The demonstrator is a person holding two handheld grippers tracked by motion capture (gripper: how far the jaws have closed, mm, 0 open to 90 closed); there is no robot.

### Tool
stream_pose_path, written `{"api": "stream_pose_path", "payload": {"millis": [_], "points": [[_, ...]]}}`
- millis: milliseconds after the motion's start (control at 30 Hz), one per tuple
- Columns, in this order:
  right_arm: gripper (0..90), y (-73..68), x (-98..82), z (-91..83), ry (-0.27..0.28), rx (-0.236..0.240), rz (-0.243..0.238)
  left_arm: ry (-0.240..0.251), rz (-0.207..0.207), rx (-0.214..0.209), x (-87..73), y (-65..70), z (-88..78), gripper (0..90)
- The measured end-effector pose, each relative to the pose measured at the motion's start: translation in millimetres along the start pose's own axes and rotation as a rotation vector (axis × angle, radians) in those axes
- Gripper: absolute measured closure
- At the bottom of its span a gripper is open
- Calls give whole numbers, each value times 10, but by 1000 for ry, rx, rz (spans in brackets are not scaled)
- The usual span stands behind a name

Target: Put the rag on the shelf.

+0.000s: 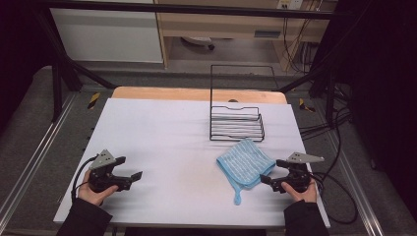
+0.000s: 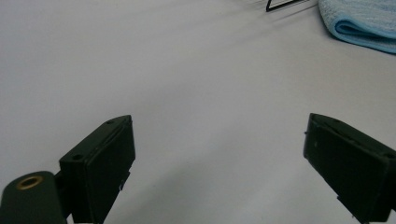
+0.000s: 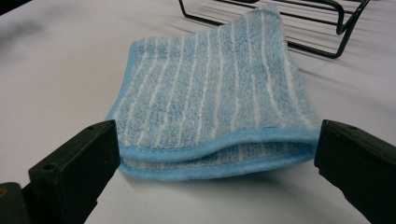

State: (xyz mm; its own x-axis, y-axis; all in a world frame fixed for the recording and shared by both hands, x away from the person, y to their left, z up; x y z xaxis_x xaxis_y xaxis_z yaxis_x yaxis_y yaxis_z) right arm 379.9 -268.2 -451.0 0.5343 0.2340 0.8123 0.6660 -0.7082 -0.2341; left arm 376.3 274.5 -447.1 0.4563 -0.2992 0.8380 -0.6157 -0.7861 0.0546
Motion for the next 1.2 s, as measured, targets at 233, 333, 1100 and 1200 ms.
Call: {"api": "stream_pose_path", "payload": {"millis": [233,333,1100,1200], "points": [[8,-25,8,-1,-8,-10,-2,-1,2,0,-9,-4,-2,91],[8,-56,23,22,-9,-14,-19,-3,2,-1,-14,-7,7,90],[232,-569,143,417,-105,12,-180,-20,7,3,-41,-10,13,92],[327,-623,107,503,-130,20,-186,-21,10,2,-40,-3,14,92]]}}
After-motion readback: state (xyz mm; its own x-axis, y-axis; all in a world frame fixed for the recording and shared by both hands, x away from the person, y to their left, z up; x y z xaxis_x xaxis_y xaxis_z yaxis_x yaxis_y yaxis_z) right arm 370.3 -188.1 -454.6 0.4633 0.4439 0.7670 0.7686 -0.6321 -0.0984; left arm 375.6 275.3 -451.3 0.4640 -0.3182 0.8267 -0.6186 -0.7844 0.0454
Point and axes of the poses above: each handheld gripper's, and its own axes: z roughly forward along the jaws, x roughly out of its top, y roughly to its right, the point moved 3 cm from there along z, roughly forward along the jaws, and after that the axes turned 3 degrees about x, right-handed, at the moved point
